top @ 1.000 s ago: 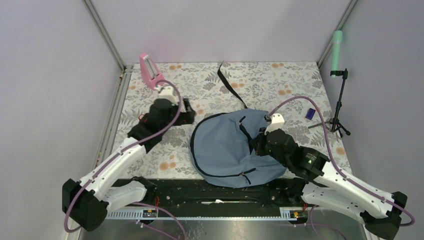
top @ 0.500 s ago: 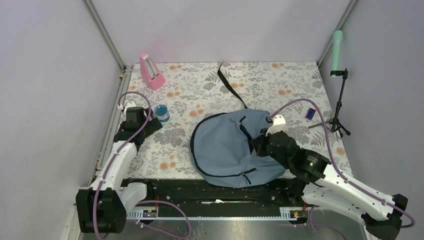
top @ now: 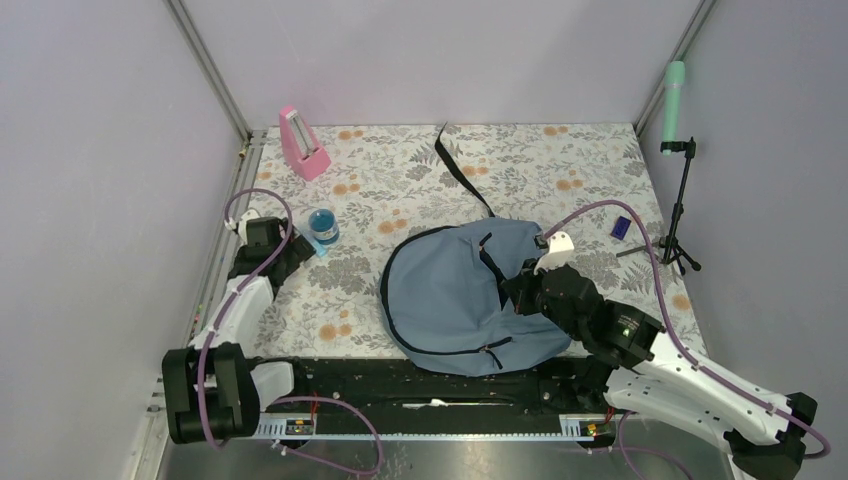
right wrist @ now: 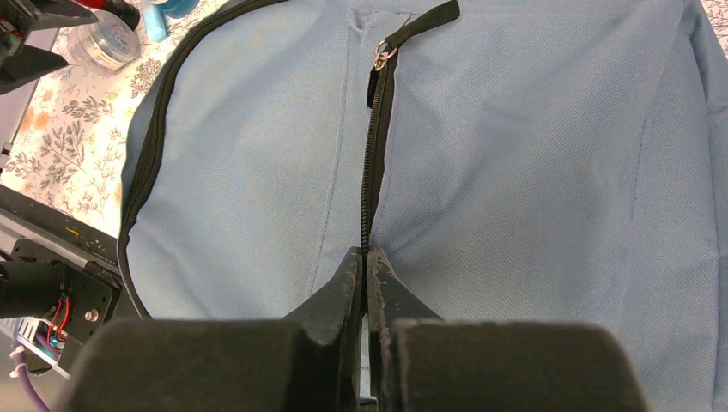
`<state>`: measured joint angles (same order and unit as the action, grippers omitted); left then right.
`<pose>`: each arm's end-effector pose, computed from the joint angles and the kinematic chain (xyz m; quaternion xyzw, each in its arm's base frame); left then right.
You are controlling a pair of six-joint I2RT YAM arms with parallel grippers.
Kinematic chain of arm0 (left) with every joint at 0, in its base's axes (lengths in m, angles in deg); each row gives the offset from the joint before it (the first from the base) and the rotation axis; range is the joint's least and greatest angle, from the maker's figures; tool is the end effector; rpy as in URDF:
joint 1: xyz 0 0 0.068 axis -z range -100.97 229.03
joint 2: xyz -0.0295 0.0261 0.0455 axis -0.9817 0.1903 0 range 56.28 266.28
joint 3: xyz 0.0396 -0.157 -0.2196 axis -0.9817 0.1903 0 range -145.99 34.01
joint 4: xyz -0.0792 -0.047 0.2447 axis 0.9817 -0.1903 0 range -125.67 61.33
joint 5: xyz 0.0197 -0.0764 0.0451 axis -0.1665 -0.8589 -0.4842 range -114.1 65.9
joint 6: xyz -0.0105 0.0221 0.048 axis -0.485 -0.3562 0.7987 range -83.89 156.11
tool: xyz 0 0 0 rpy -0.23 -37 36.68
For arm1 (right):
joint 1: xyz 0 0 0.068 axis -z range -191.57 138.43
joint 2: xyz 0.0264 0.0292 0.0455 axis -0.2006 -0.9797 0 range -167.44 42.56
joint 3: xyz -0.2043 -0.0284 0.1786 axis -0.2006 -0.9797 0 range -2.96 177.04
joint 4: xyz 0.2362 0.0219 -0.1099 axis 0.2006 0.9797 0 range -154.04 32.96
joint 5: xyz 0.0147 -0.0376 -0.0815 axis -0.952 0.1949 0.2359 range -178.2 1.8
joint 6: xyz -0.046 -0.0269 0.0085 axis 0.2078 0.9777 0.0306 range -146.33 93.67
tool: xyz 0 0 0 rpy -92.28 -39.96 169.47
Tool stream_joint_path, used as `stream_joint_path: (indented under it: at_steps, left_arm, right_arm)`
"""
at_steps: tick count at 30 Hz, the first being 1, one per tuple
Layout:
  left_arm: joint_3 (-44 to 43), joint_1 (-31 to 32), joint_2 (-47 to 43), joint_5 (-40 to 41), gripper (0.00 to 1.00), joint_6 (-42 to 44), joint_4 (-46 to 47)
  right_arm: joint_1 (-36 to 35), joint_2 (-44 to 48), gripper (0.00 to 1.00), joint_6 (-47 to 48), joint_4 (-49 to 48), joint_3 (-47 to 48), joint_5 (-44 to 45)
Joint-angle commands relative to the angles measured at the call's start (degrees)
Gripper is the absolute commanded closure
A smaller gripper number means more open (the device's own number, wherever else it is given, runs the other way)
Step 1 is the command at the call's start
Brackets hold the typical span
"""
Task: Pack the student bag
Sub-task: Pick up the personal item from the center of the board.
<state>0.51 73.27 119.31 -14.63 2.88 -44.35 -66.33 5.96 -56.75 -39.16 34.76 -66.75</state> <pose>0.2182 0.0280 0.2029 -0.3372 0.8581 -0.0160 0.3870 0.0971 0.1149 0.2926 -0.0741 0.8259 0.2485 0.5007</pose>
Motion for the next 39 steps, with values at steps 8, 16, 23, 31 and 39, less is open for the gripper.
stream_joint_path:
  at_steps: [8,16,23,31,39]
  left_arm:
    - [-2.18,-0.76,8.1,-0.76,0.18,-0.88,4.78]
    - [-1.43,-0.83,7.65,-0.13,0.37,-0.77,6.04]
    - [-1.36,-0.83,5.65,-0.37,0.5,-0.82,5.24]
    - [3.46,-0.74,-5.92,-3.29,0.51,-1.61,5.35]
    - [4.84,2.96,-24.81,-10.86,0.54,-0.65,-3.01]
  right_arm:
    - [-0.43,1.1,0.96,0.46,-3.22,0.71,0.63]
    - [-0.41,0.83,0.96,0.44,-3.17,0.81,0.61]
    - [-0.43,0.63,0.96,0.12,-3.15,0.75,0.56]
    - [-0.43,-0.08,0.96,-0.13,-3.16,1.1,0.48]
    - [-0.43,0.11,0.96,-1.29,-3.45,0.89,1.73]
